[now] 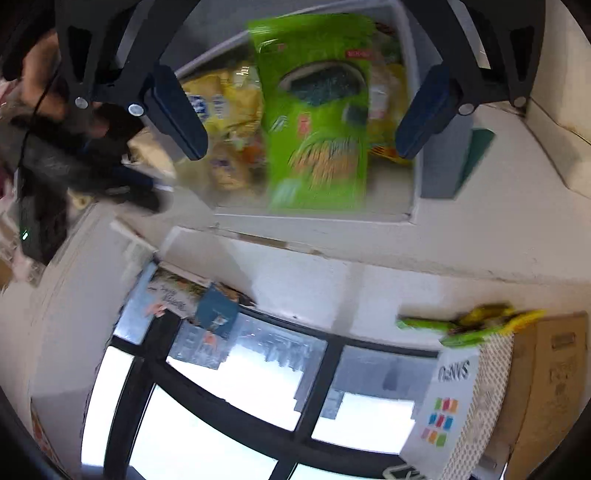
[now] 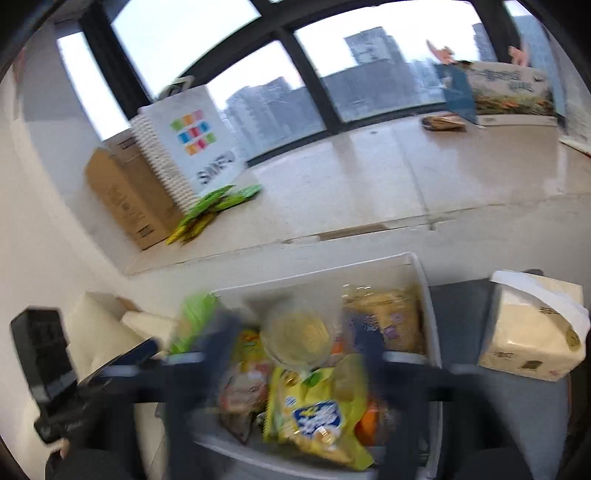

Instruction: Organize snacks

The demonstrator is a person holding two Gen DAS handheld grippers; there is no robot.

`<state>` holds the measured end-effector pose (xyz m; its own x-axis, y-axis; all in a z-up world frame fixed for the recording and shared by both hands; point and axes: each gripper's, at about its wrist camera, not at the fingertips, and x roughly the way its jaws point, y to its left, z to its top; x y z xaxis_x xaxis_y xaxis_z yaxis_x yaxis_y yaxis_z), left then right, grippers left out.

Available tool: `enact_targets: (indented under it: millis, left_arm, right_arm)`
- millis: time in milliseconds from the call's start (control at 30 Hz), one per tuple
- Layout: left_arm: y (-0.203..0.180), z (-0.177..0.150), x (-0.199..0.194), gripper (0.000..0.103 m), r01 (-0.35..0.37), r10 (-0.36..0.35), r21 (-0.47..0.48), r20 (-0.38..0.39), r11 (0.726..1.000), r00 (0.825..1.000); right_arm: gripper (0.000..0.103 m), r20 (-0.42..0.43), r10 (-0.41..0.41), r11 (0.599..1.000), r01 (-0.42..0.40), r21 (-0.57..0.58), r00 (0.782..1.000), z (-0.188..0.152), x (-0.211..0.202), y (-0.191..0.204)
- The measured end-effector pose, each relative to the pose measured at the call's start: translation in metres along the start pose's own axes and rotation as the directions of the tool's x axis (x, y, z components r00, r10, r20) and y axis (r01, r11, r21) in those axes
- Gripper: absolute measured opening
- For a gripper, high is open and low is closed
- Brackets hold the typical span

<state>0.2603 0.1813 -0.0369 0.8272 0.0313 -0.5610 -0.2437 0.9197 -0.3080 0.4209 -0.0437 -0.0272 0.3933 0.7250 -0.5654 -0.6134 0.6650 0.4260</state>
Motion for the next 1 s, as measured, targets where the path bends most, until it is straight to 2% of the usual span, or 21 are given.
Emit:
enact_targets:
  millis: [100, 233, 367, 433, 500, 567, 633, 667, 767, 867, 1000]
  left_arm:
    - [0.003, -0.007, 0.004, 0.103, 0.016, -0.016, -0.001, -0.035, 1.000, 0.999]
    - [0.001, -0.015, -0.001, 0.103, -0.020, 0.020, -0.012, -0.011, 1.000, 1.000]
    - [-0.018, -0.021, -0.029, 0.103, -0.096, 0.088, 0.068, 0.106, 0.993, 0.990]
    - [-0.033, -0.027, -0.053, 0.103, -0.146, 0.120, 0.123, 0.201, 0.982, 0.972]
    - [-0.048, -0.034, -0.078, 0.103, -0.176, 0.126, 0.166, 0.275, 0.970, 0.953]
    - [-0.062, -0.041, -0.100, 0.103, -0.176, 0.116, 0.182, 0.300, 0.967, 0.947]
    - [-0.068, -0.044, -0.114, 0.103, -0.153, 0.099, 0.174, 0.286, 0.973, 0.953]
    - [-0.071, -0.048, -0.121, 0.103, -0.126, 0.083, 0.162, 0.251, 0.979, 0.964]
    - [-0.078, -0.058, -0.139, 0.103, -0.139, 0.108, 0.142, 0.206, 0.980, 0.973]
    - [-0.089, -0.074, -0.160, 0.103, -0.150, 0.117, 0.159, 0.197, 0.976, 0.973]
    - [-0.096, -0.101, -0.178, 0.103, -0.151, 0.134, 0.130, 0.130, 0.980, 0.982]
  right_arm:
    - [0.103, 0.063, -0.036, 0.999, 0.035, 0.007, 0.997, -0.002, -0.011, -0.005]
    - [0.103, 0.054, -0.087, 0.996, 0.087, 0.007, 0.995, -0.010, -0.018, -0.011]
    - [0.103, 0.090, -0.194, 0.971, 0.204, -0.121, 0.977, -0.024, -0.037, 0.011]
    - [0.103, 0.142, -0.258, 0.938, 0.283, -0.199, 0.956, -0.035, -0.053, 0.026]
    - [0.103, 0.204, -0.246, 0.925, 0.292, -0.242, 0.948, -0.050, -0.076, 0.040]
    - [0.103, 0.249, -0.207, 0.932, 0.268, -0.244, 0.946, -0.062, -0.098, 0.047]
    - [0.103, 0.279, -0.196, 0.930, 0.268, -0.250, 0.940, -0.074, -0.117, 0.055]
    - [0.103, 0.294, -0.212, 0.923, 0.290, -0.253, 0.932, -0.080, -0.127, 0.060]
    - [0.103, 0.301, -0.235, 0.905, 0.321, -0.278, 0.924, -0.097, -0.153, 0.072]
    - [0.103, 0.284, -0.230, 0.908, 0.310, -0.281, 0.931, -0.117, -0.175, 0.076]
    - [0.103, 0.232, -0.246, 0.926, 0.299, -0.229, 0.941, -0.144, -0.191, 0.070]
